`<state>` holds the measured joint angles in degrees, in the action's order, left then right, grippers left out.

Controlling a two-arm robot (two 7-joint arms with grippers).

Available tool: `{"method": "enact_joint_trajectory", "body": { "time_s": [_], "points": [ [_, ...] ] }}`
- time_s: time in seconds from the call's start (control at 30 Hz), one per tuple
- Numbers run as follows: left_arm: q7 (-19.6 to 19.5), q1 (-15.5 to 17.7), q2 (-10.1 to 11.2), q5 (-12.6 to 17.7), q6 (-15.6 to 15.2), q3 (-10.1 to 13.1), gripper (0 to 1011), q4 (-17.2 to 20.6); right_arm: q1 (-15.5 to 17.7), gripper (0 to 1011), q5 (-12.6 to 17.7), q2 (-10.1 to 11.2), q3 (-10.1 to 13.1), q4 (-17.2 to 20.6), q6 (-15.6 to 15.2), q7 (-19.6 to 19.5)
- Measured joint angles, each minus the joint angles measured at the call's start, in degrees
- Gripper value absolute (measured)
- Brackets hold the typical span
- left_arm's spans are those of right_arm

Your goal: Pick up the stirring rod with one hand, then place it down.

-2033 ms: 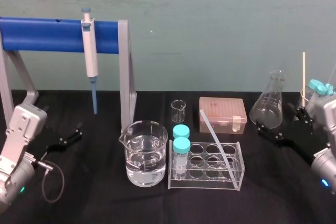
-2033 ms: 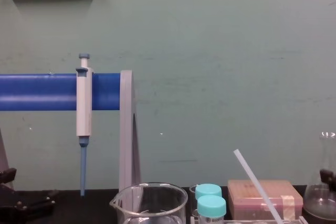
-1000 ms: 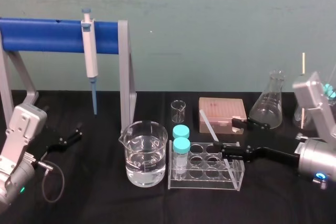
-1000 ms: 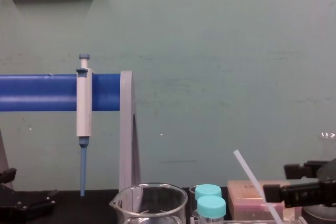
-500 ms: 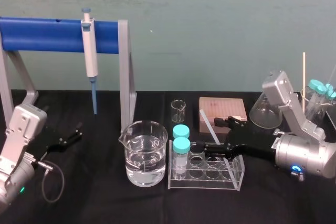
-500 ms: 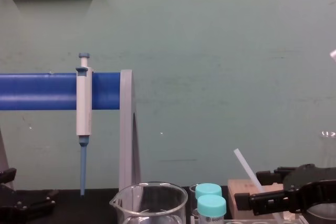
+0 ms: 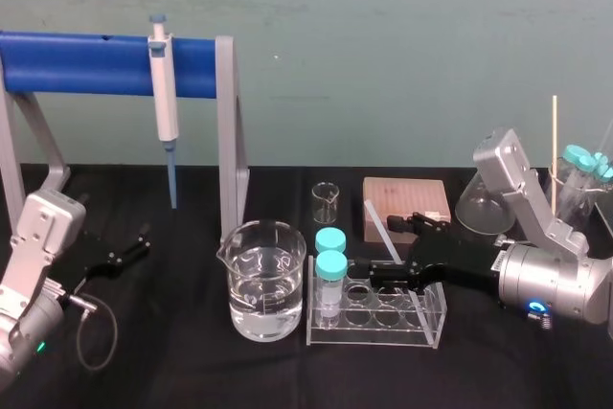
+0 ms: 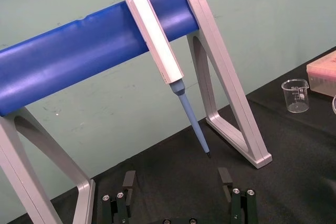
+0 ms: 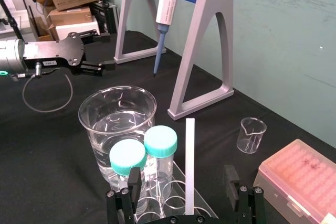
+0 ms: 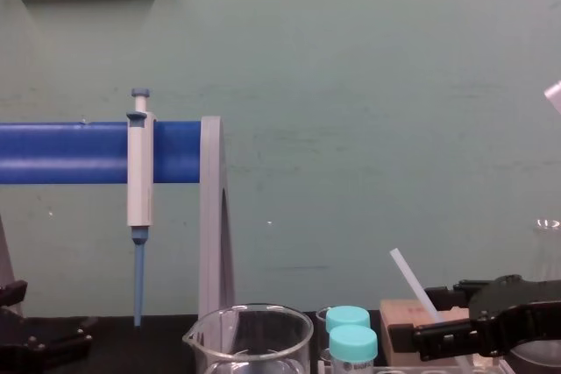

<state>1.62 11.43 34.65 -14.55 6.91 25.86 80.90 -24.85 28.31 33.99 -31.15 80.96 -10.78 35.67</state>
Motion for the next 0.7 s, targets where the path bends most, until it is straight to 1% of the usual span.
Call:
{"method": "enact_joint_trajectory", "body": {
  "time_s": [0.1, 0.17, 0.2, 0.23, 0.27, 0.33, 0.47, 0.53, 0.57, 0.6, 0.7],
  "points": [
    [0.0, 0.0, 0.0, 0.0, 0.0, 0.0, 1000, 0.0, 0.0, 978, 0.0, 0.0, 0.0, 0.0, 0.0, 0.0],
    [0.0, 0.0, 0.0, 0.0, 0.0, 0.0, 1000, 0.0, 0.1, 930, 0.0, 0.0, 0.1, 0.1, 0.0, 0.0],
    [0.0, 0.0, 0.0, 0.0, 0.0, 0.0, 1000, 0.0, 0.1, 888, 0.0, 0.0, 0.1, 0.1, 0.0, 0.0],
    [0.0, 0.0, 0.0, 0.0, 0.0, 0.0, 1000, 0.0, 0.1, 888, 0.0, 0.0, 0.1, 0.1, 0.0, 0.0],
    [0.0, 0.0, 0.0, 0.0, 0.0, 0.0, 1000, 0.0, 0.1, 863, 0.0, 0.0, 0.1, 0.1, 0.0, -0.1],
    [0.0, 0.0, 0.0, 0.0, 0.0, 0.0, 1000, 0.0, 0.1, 788, 0.1, 0.0, 0.1, 0.1, 0.0, -0.1],
    [0.0, 0.0, 0.0, 0.0, 0.0, 0.0, 1000, 0.0, 0.1, 693, 0.1, 0.1, 0.1, 0.1, 0.0, -0.1],
    [0.0, 0.0, 0.0, 0.0, 0.0, 0.0, 1000, 0.0, 0.1, 609, 0.1, 0.1, 0.1, 0.2, 0.0, -0.1],
    [0.0, 0.0, 0.0, 0.0, 0.0, 0.0, 1000, 0.0, 0.1, 596, 0.1, 0.1, 0.1, 0.2, 0.0, -0.1],
    [0.0, 0.0, 0.0, 0.0, 0.0, 0.0, 1000, 0.0, 0.1, 539, 0.1, 0.1, 0.1, 0.2, 0.0, -0.1],
    [0.0, 0.0, 0.0, 0.0, 0.0, 0.0, 1000, 0.0, 0.1, 468, 0.1, 0.1, 0.2, 0.2, 0.0, -0.2]
  ]
}}
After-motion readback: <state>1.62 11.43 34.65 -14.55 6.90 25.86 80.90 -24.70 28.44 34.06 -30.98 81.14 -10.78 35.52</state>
